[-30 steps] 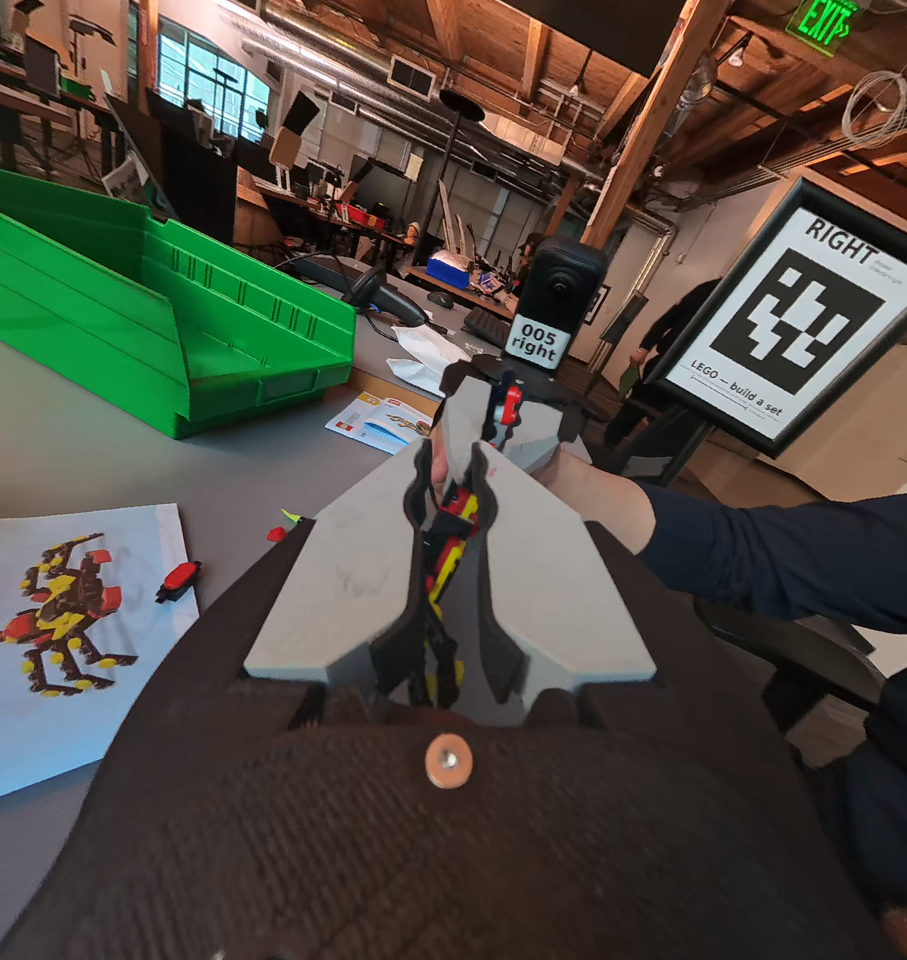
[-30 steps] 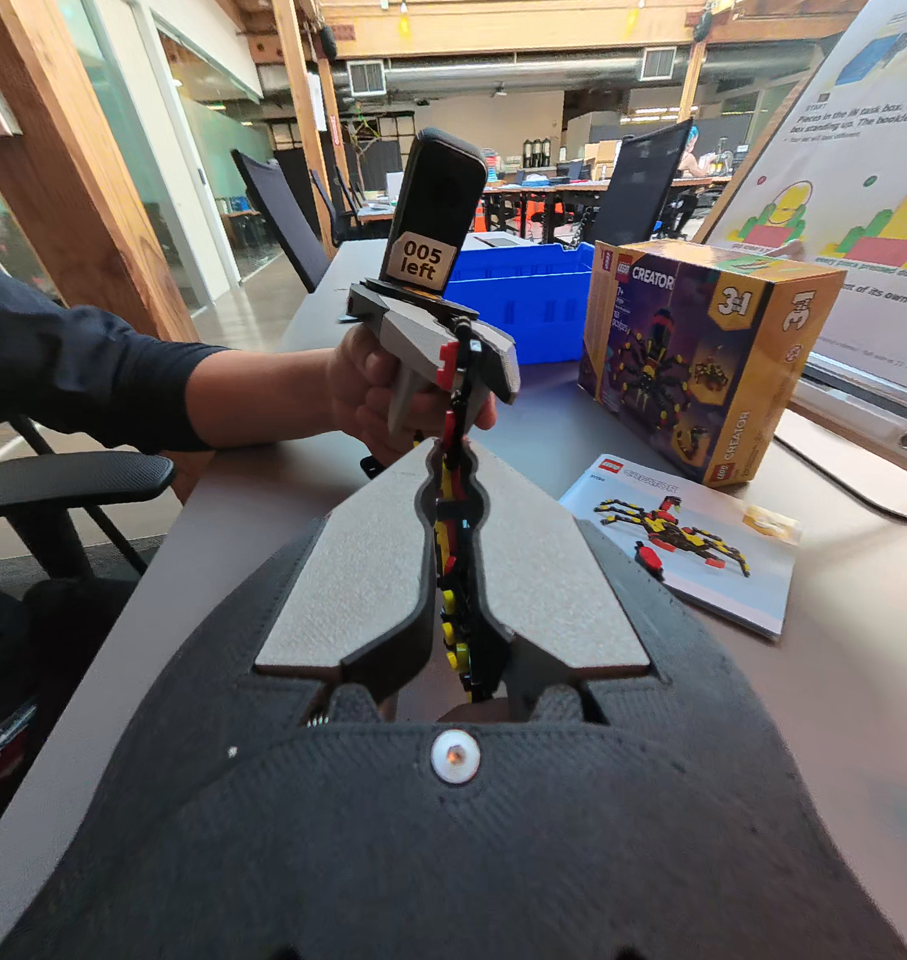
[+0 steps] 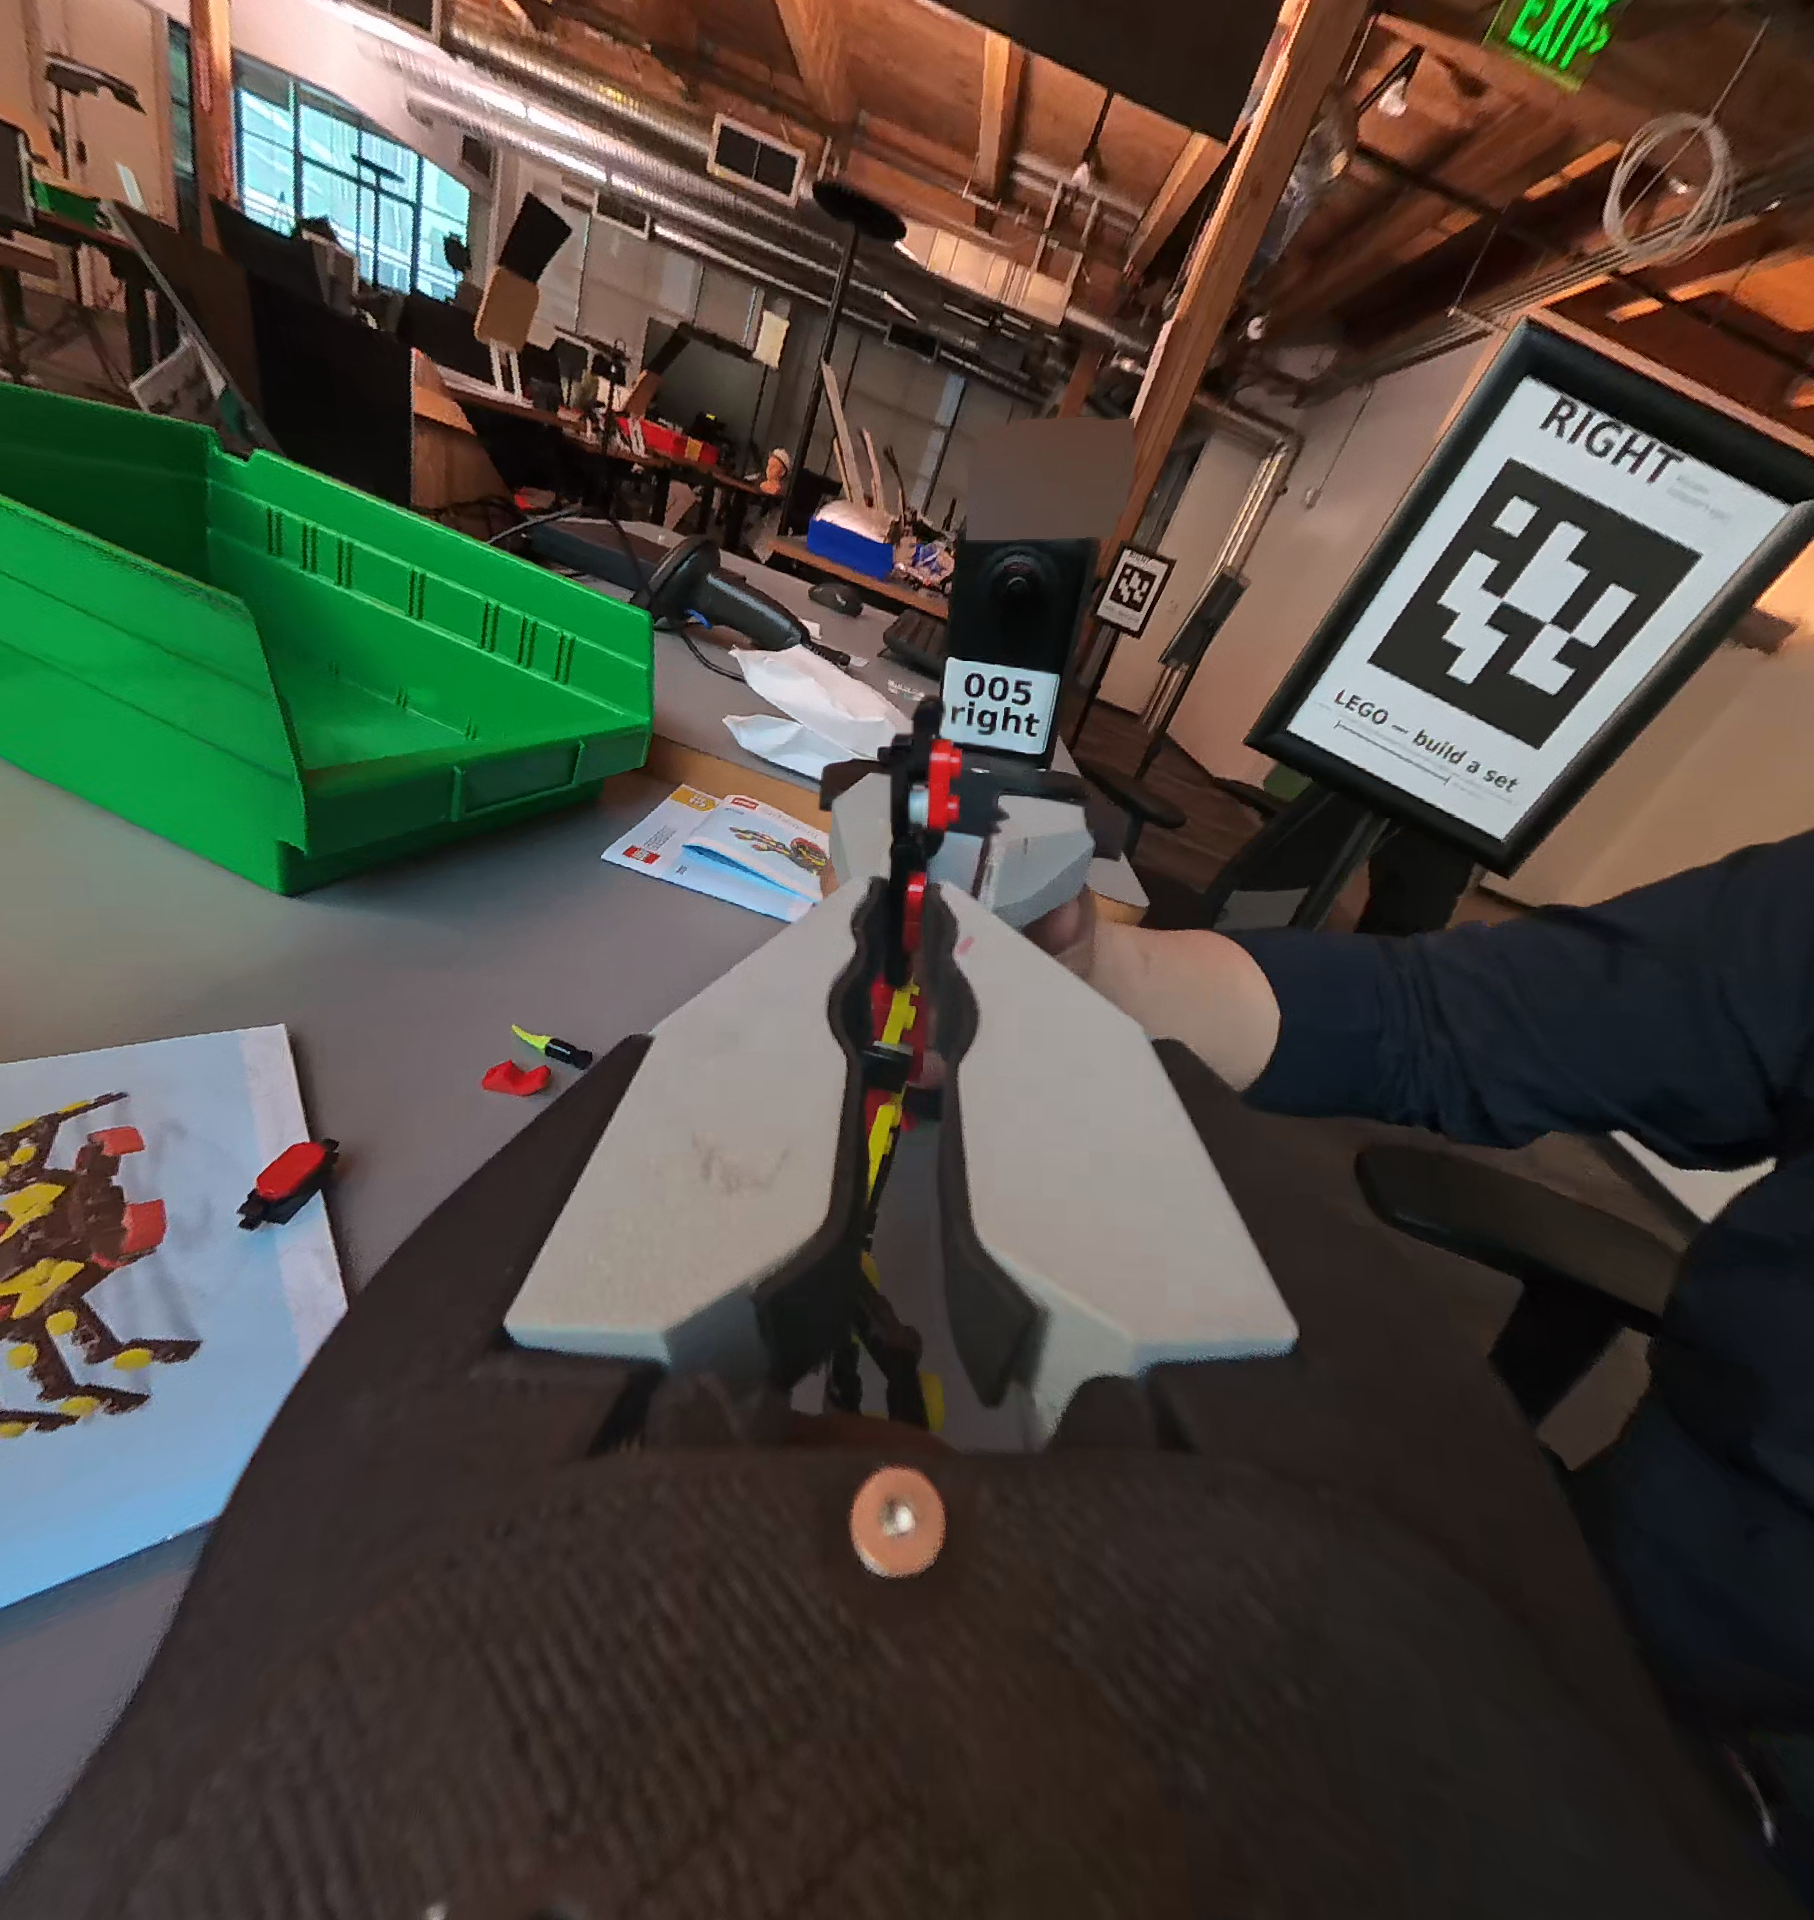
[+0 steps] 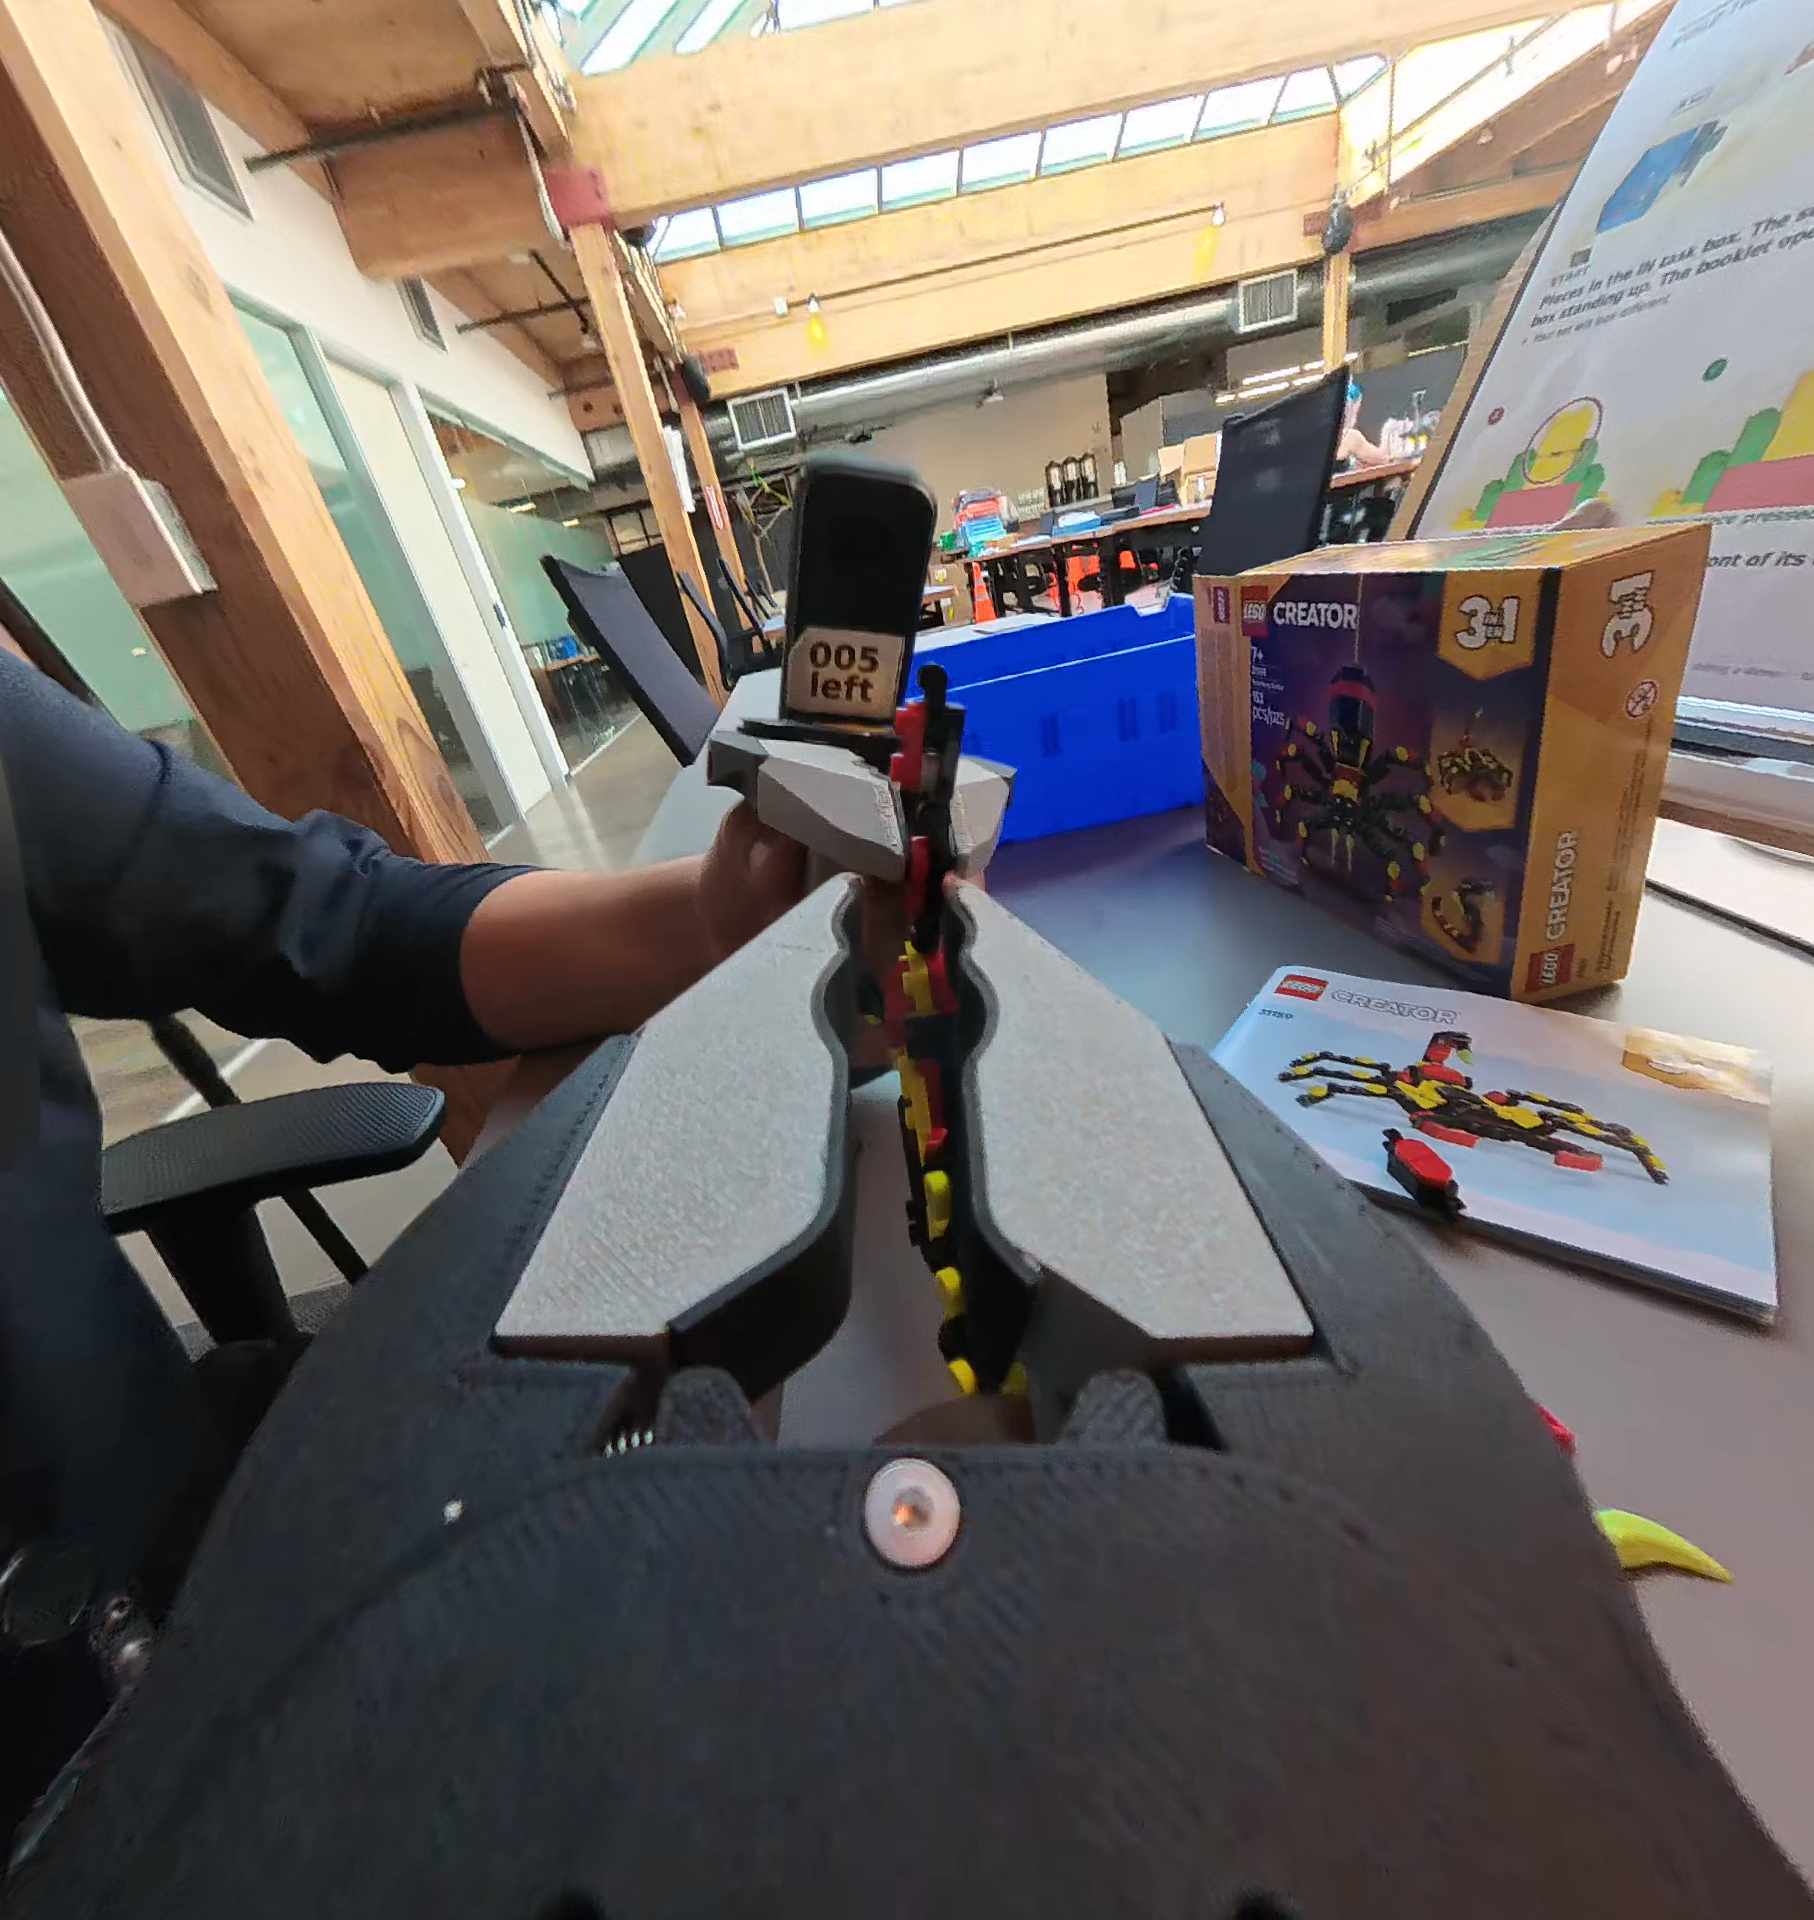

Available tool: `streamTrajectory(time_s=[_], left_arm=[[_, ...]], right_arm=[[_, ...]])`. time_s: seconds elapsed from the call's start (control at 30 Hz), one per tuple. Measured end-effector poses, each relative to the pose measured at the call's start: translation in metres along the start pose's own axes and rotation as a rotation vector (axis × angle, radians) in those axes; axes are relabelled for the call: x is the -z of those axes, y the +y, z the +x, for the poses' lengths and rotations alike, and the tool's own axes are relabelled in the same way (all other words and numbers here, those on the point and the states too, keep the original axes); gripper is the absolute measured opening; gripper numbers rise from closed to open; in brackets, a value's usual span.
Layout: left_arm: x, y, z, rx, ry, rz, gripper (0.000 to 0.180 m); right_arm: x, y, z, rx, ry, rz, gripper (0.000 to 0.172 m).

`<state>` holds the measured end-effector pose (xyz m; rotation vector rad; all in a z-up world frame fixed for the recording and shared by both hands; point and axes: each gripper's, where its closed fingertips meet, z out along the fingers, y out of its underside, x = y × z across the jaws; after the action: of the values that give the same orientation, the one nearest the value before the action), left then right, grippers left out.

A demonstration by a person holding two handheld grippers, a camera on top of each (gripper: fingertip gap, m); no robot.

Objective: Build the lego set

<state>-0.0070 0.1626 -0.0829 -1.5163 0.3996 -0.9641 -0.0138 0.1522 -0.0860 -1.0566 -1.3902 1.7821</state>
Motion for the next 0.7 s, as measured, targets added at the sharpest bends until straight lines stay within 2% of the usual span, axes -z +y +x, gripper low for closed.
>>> streamTrajectory(time_s=[0.07,0.17,0.3,0.47,0.7], left_arm=[[0.003,0.004,-0.002,0.025,0.01,0.003,0.004],[0.007,0.01,-0.01,0.074,0.029,0.006,0.004],[0.016,-0.005,-0.017,0.161,0.037,0.1,0.003],[0.014,-0.007,-0.013,0.136,0.044,0.1,0.004],[0.003,0.011,-0.011,0.084,0.022,-0.004,0.004]], right_arm=[[0.002,-0.005,-0.002,-0.003,-0.014,0.042,0.006],[0.007,-0.01,0.001,-0.032,-0.014,0.088,0.008],[0.011,-0.011,0.009,-0.002,0.033,0.081,0.011],[0.013,-0.016,0.006,0.066,0.035,0.086,0.011],[0.02,-0.019,0.015,0.107,0.083,0.098,0.014]])
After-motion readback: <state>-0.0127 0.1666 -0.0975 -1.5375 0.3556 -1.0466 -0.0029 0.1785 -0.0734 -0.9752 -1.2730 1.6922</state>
